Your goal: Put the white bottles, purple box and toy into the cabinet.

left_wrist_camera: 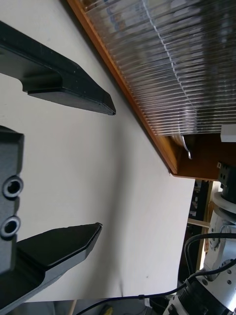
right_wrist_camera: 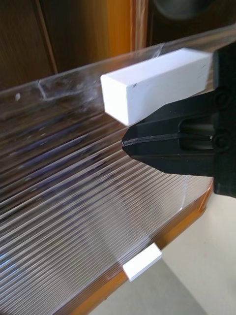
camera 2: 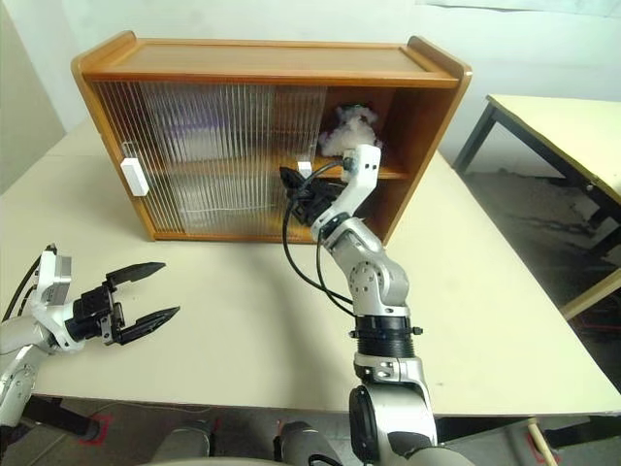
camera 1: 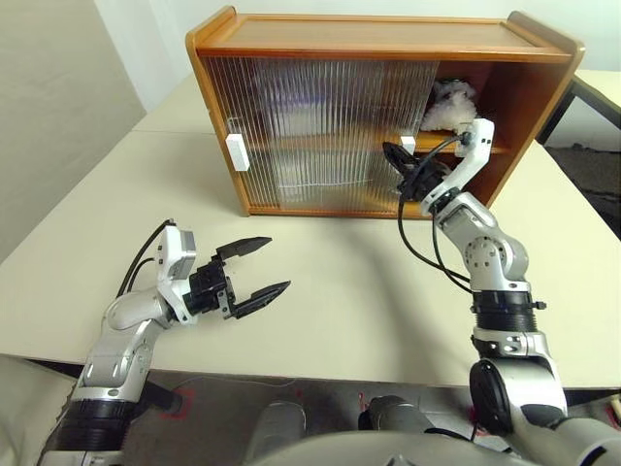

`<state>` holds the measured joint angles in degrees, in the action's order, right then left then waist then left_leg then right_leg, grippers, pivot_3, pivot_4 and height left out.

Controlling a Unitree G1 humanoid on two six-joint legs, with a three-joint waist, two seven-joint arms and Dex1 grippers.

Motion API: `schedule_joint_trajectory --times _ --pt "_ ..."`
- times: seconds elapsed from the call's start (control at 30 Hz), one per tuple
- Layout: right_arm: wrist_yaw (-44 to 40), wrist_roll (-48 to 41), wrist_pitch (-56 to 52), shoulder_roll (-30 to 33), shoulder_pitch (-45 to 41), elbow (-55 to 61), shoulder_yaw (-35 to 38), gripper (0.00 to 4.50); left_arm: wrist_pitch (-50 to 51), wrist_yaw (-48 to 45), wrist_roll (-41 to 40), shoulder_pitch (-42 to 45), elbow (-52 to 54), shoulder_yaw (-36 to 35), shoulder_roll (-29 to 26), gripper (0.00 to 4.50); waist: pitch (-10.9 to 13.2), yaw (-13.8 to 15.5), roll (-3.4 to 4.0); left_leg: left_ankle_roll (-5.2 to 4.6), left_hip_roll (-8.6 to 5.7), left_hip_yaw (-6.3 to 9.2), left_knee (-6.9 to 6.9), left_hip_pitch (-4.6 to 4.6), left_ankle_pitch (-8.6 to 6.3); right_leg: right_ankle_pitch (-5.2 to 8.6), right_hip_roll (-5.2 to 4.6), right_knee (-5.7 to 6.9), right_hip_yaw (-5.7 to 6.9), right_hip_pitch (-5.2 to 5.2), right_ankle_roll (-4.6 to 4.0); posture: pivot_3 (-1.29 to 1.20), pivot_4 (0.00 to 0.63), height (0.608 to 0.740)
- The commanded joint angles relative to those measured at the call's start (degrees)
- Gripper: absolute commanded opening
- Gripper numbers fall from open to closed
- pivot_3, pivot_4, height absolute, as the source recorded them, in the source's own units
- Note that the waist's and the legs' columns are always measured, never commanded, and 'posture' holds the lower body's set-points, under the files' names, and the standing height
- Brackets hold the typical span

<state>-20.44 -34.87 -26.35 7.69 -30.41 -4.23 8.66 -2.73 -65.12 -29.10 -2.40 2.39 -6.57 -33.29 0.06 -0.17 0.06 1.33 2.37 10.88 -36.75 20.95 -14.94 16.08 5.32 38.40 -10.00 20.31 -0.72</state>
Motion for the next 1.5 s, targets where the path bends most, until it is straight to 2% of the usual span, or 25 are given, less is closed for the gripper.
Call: schedule_joint_trajectory --times 0.03,0.73,1.27,1.5 --pt "1.3 1.7 0.4 1.4 0.7 0.7 1.3 0.02 -0.5 -0.5 0.8 0.7 -0.7 0.3 -0.3 4.50 0.0 0.0 0.00 -0.01 0.00 0.00 0.00 0.00 0.01 0.00 0.00 0.00 0.00 0.00 0.01 0.00 0.000 0.740" --pt "2.4 5.3 5.7 7.5 0.8 -2.5 6.2 0.02 -1.2 -1.1 1.1 1.8 -2.8 0.8 0.3 4.50 0.0 -0.4 0.01 -0.10 -0.05 -0.01 -0.10 -0.02 0.07 -0.12 -0.04 -0.03 -0.08 -0.03 0.17 -0.03 0.000 0.740" --pt "3.6 8.2 8.3 11.2 2.0 -4.6 8.6 0.02 -1.6 -2.5 1.1 2.8 -4.5 1.0 0.3 4.50 0.0 -1.8 0.02 -0.23 -0.04 -0.05 -0.05 0.01 0.14 -0.23 -0.02 -0.04 -0.12 -0.01 0.17 -0.05 0.000 0.740" --pt "3.9 9.5 9.7 13.0 2.0 -6.3 9.3 0.02 -2.1 -2.7 1.3 3.3 -5.4 1.2 0.4 4.50 0.0 -1.8 0.02 -0.24 -0.06 -0.08 -0.07 0.02 0.15 -0.14 -0.07 -0.10 -0.18 -0.03 0.46 -0.05 0.000 0.740"
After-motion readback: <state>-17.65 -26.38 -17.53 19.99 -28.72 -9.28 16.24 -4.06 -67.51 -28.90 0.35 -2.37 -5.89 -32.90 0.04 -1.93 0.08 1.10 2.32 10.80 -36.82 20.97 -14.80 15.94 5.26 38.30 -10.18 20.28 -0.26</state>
